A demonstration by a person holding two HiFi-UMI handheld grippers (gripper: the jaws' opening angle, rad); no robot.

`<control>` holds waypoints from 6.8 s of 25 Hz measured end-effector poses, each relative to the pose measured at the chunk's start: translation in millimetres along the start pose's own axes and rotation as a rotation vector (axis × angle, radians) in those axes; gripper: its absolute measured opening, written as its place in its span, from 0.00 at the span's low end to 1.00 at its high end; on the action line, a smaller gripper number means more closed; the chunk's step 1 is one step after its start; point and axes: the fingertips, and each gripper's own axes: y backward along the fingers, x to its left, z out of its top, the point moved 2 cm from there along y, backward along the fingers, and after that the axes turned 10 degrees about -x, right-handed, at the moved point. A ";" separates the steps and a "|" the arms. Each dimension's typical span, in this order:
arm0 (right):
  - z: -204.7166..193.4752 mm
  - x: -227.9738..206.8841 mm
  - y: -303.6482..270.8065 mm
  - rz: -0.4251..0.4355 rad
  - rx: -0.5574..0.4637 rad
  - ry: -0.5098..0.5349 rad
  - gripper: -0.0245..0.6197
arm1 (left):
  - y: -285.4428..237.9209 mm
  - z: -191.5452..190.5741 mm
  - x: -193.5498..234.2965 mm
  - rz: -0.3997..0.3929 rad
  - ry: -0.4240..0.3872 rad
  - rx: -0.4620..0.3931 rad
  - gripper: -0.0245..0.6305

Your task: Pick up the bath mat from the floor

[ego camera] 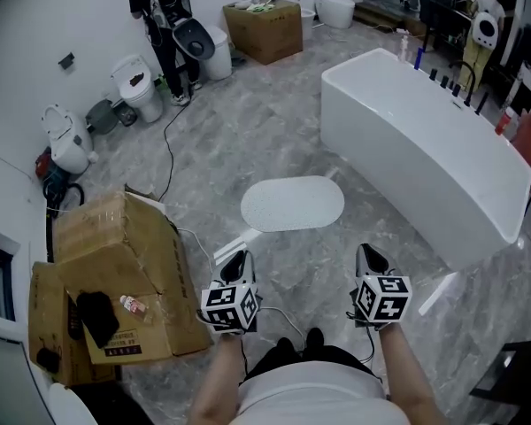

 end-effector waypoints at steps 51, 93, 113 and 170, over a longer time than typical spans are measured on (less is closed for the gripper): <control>33.1 -95.5 -426.9 -0.127 0.272 -0.043 0.22 | -402.1 15.2 199.4 0.105 0.061 0.176 0.36; -504.6 -298.5 -752.8 -0.107 0.307 0.012 0.22 | -669.1 -553.9 402.2 0.323 -0.020 0.244 0.44; -521.8 -308.7 -764.9 -0.124 0.300 0.009 0.22 | -694.7 -610.3 457.7 0.349 0.048 0.380 0.50; -585.4 -386.9 -752.1 -0.104 0.650 0.001 0.53 | -730.8 -570.0 263.9 -0.092 0.087 0.447 0.07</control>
